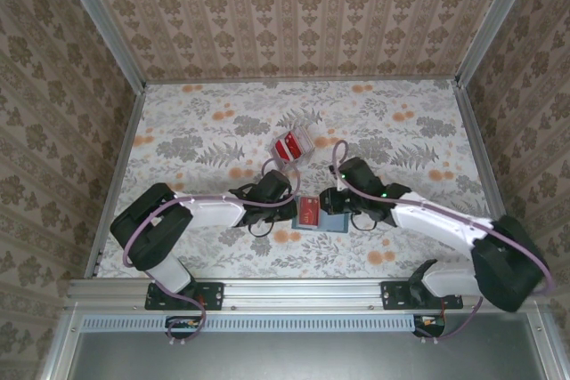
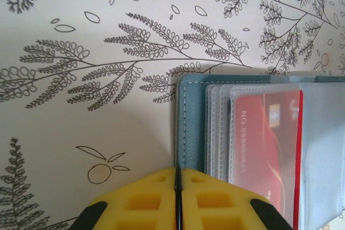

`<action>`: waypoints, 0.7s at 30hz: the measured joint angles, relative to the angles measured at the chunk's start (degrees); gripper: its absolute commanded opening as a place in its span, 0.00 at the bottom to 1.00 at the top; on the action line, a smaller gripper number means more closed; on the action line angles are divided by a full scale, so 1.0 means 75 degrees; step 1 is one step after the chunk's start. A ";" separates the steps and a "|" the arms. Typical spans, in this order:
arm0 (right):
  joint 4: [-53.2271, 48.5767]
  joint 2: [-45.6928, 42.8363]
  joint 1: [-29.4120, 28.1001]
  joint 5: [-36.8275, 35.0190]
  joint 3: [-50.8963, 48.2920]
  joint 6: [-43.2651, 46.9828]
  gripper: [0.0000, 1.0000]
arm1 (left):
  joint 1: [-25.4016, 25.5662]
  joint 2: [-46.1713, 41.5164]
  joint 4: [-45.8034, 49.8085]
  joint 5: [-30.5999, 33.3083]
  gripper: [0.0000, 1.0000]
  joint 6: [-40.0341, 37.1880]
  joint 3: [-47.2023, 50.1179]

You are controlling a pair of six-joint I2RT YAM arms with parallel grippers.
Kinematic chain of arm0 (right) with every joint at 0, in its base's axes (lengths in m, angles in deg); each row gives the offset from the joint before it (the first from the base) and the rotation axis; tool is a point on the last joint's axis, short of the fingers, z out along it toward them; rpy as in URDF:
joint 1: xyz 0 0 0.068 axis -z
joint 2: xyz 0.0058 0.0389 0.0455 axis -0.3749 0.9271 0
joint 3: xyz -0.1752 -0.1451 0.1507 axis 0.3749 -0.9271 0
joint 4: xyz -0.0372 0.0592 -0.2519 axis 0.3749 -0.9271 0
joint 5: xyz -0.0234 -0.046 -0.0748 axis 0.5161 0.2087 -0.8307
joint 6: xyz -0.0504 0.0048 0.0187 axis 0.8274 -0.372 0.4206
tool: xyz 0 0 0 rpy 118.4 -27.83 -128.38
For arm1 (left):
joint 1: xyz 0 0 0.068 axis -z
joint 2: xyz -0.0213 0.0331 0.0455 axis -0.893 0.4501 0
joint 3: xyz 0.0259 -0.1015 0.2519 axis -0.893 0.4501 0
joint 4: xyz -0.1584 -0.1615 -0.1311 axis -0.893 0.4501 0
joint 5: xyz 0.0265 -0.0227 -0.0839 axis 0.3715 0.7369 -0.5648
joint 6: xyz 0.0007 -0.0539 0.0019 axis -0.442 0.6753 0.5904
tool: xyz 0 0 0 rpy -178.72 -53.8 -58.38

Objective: Put the credit cards into the card holder
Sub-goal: Insert the credit card into the card slot, then close the card holder at the center of the table.

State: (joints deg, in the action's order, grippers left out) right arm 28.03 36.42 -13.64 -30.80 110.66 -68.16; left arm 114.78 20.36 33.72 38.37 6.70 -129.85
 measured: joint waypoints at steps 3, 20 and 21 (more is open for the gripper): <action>-0.0644 -0.0647 0.0463 -0.0175 -0.0017 0.0131 0.27 | 0.0003 0.0003 0.0137 -0.0006 0.10 -0.0070 -0.0070; -0.1851 -0.0213 0.1172 -0.0472 -0.0577 0.0213 0.37 | 0.0006 0.0061 0.0134 -0.0052 0.11 -0.0280 -0.0122; -0.1842 -0.0111 0.1172 -0.0493 -0.0571 0.0224 0.35 | 0.0006 0.0064 0.0117 -0.0055 0.11 -0.0280 -0.0119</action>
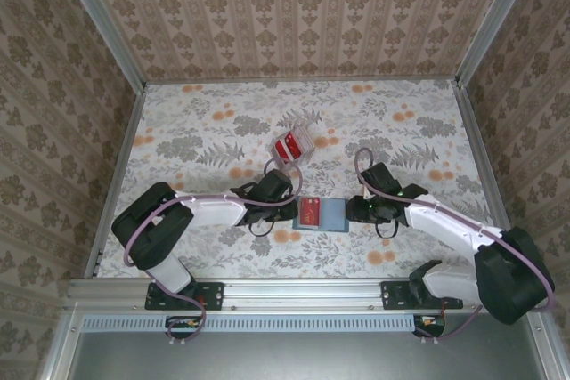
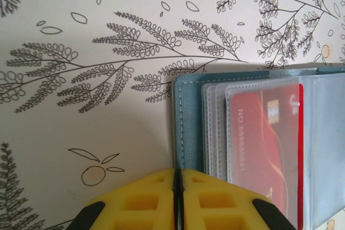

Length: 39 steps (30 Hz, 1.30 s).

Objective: Put the credit cards into the card holder
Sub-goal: Close the card holder at the center of the table.

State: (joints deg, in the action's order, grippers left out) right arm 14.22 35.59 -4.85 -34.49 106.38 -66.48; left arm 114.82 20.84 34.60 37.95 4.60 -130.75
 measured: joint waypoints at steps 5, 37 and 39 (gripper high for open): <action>0.0160 0.0382 0.0000 -0.0096 0.0020 0.0128 0.19 | 0.0000 0.0017 -0.0137 -0.0006 0.11 0.0003 0.0050; 0.2658 0.1393 -0.0912 0.1614 0.1040 -0.0577 0.05 | 0.0000 0.0810 -0.1349 -0.0463 0.11 0.0067 -0.0254; 0.2932 0.1868 -0.0935 0.1737 0.1110 -0.0638 0.06 | 0.0000 0.0807 -0.1352 -0.0463 0.11 0.0067 -0.0251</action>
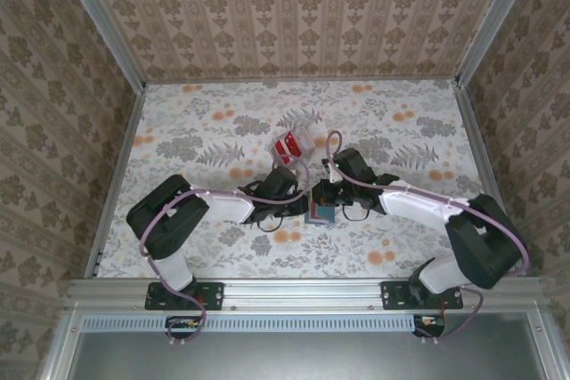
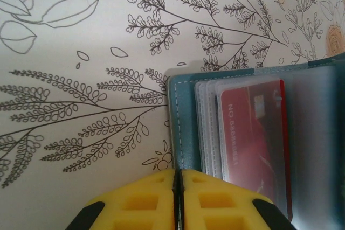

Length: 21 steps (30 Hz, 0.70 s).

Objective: Put the credit cards into the card holder
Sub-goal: Close the card holder at the center of the table.

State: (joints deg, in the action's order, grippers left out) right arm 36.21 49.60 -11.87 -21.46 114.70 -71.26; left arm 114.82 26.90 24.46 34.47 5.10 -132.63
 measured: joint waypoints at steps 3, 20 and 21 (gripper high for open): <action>0.0268 0.0423 -0.0017 0.0114 0.0020 -0.0041 0.06 | -0.0032 -0.0058 -0.0038 0.0003 0.11 -0.0003 0.0085; 0.0312 0.1865 -0.0472 0.0356 0.0941 -0.0140 0.41 | -0.0868 -0.2847 0.1580 0.0347 0.14 -0.0994 0.1046; 0.0169 0.1807 -0.0481 0.0312 0.1003 -0.0058 0.43 | -0.0868 -0.2914 0.1617 0.0382 0.14 -0.1017 0.1046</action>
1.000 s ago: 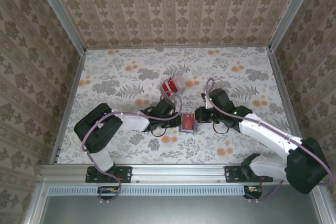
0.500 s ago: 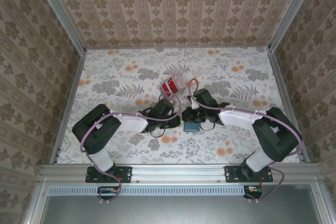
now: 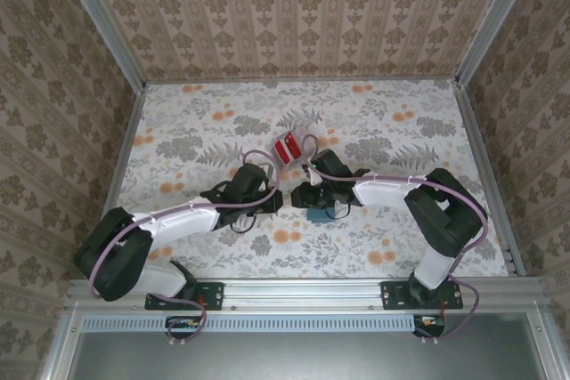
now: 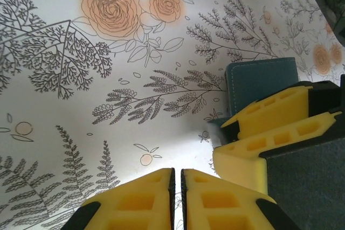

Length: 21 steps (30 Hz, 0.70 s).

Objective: Put the credit cards into the card holder
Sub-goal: Close the card holder at the center of the table, then flip over the card holder at the center of the table.

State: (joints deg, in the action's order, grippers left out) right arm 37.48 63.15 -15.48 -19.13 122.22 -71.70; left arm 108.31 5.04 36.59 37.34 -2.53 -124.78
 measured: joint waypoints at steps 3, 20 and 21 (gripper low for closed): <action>-0.0501 -0.0256 0.0000 -0.0160 0.0146 0.0172 0.46 | 0.0000 -0.0131 0.0119 0.0067 0.15 -0.0079 -0.0015; -0.1524 -0.2413 0.1207 -0.0973 -0.0204 0.0627 0.50 | 0.0906 0.0778 0.0329 0.0006 0.15 -0.0428 -0.1947; -0.1527 -0.2480 0.1381 -0.0973 -0.0399 0.0624 0.50 | 0.0965 0.1029 0.0344 -0.0038 0.15 -0.0455 -0.2159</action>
State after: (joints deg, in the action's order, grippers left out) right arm 26.02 44.55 -5.12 -26.43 119.23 -67.02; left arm 115.54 12.76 39.16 37.05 -5.94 -140.98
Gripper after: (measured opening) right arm 0.501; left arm 0.152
